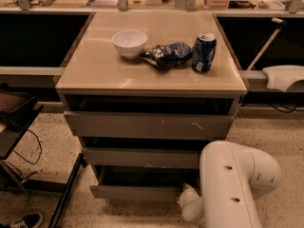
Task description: Open bottom drawer
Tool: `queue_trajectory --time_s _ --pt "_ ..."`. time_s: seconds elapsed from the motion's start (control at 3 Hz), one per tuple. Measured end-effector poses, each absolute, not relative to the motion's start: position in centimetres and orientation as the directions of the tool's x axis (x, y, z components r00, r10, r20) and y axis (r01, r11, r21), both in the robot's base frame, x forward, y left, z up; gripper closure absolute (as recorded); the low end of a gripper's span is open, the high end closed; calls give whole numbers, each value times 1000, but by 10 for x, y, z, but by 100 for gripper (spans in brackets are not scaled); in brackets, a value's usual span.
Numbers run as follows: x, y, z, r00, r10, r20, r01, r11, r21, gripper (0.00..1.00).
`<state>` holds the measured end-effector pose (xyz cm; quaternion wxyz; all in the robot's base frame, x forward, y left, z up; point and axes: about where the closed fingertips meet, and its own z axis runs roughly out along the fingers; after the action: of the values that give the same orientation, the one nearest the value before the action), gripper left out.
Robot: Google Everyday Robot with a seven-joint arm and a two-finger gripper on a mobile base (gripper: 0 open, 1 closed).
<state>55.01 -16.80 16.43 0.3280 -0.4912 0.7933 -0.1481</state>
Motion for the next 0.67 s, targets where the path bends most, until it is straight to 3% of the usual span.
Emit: queue_trajectory --time_s 0.33,0.67 --pt "550 -168 164 -302 -876 -375 -682 474 -557 87" --pt "532 -163 170 -305 -873 -380 -661 481 -575 100"
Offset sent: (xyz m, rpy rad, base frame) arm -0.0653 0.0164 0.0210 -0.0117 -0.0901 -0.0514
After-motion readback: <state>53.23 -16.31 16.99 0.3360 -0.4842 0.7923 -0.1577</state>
